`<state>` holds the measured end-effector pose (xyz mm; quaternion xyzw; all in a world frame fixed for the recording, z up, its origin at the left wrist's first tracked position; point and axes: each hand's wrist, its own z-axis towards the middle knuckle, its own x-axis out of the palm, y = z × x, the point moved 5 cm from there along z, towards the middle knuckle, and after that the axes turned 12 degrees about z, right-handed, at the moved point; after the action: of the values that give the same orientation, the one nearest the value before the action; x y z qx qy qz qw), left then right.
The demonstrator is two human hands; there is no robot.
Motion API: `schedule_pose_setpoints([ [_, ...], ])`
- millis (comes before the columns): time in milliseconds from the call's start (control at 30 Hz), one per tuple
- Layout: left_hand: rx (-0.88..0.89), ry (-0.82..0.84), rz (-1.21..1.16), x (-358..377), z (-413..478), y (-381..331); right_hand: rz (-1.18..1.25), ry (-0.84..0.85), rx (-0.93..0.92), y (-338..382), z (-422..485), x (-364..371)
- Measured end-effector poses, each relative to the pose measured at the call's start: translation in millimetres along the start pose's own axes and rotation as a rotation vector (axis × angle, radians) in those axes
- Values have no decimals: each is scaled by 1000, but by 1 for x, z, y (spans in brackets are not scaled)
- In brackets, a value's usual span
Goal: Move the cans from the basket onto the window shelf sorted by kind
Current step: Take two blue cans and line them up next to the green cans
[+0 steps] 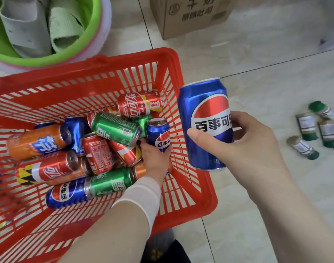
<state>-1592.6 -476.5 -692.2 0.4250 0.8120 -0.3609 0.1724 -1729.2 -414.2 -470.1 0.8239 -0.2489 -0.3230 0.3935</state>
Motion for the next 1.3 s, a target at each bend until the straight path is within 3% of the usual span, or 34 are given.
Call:
schedule_pose_setpoints([
  [267, 40, 68, 37, -22, 0, -5, 98, -57, 52, -4, -10, -14],
  [367, 37, 224, -73, -43, -14, -6, 134, -75, 94, -1, -23, -20],
  [533, -108, 591, -477, -108, -96, -20, 241, -58, 185, 20, -64, -30],
  [633, -77, 702, -620, -164, -157, -41, 312, 5, 234, 47, -100, -33],
  [933, 126, 647, -626, -332, -320, -101, 477, 123, 308, 174, -239, -48],
  [1133, 281, 615, -627, -429, -426, -127, 585, 202, 238, 267, -329, -66],
  [1300, 308, 555, -720, -479, -491, -120, 610, 306, 161, 317, -384, -79],
])
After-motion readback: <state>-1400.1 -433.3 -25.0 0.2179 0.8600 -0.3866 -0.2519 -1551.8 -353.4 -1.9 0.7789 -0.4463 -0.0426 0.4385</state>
